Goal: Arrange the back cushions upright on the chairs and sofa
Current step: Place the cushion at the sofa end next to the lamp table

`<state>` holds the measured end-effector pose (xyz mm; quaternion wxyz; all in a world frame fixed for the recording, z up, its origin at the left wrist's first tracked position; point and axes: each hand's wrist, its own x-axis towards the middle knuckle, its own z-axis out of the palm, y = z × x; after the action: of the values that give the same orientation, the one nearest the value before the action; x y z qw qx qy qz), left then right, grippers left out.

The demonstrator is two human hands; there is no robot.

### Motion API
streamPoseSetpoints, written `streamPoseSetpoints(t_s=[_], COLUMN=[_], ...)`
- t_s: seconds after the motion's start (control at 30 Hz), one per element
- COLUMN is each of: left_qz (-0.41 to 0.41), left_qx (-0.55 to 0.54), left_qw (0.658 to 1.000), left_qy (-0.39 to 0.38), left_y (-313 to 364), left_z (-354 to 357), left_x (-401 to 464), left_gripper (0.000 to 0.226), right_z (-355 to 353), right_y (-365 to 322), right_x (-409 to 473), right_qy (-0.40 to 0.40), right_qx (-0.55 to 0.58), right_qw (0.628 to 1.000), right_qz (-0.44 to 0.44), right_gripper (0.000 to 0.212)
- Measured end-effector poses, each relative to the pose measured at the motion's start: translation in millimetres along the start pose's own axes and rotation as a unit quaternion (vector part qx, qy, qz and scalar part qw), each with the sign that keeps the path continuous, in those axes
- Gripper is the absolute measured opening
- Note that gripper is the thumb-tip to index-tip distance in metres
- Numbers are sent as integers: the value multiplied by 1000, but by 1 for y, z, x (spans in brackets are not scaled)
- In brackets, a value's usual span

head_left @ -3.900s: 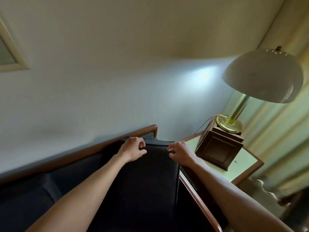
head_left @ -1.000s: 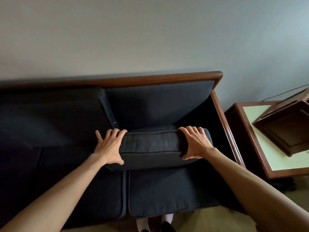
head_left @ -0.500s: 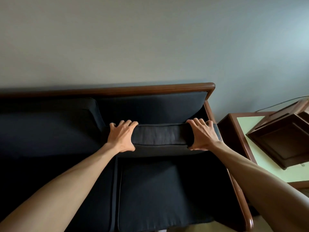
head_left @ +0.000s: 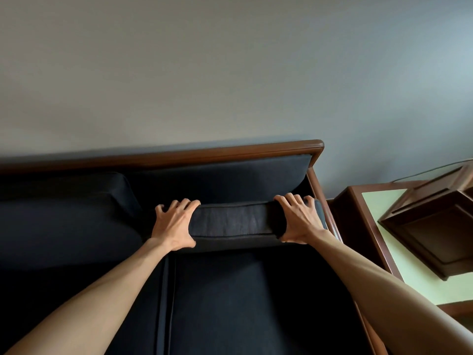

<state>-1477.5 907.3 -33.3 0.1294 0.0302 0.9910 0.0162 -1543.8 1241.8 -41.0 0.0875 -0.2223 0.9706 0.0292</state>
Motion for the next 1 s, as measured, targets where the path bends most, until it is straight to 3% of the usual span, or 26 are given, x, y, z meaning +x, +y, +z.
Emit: streamPoseSetpoints(t_s=[0.33,0.7,1.0], left_qz=[-33,-74,-73], left_qx=[-59,-87,-68], left_qw=[995,991,994], left_qy=[-75,-64,-54], left_y=[-18,-17,-15], left_z=[-18,-13,2], left_x=[68,88,83], left_gripper=[118,115,101], right_z=[-9,-10,-5], right_y=[6,10,4], right_x=[68,95,89], right_qy=[-33,-41,-28], right_qx=[52,36,23], right_qw=[998,998,999], right_qz=[14,18,19], right_gripper=[112,111,94])
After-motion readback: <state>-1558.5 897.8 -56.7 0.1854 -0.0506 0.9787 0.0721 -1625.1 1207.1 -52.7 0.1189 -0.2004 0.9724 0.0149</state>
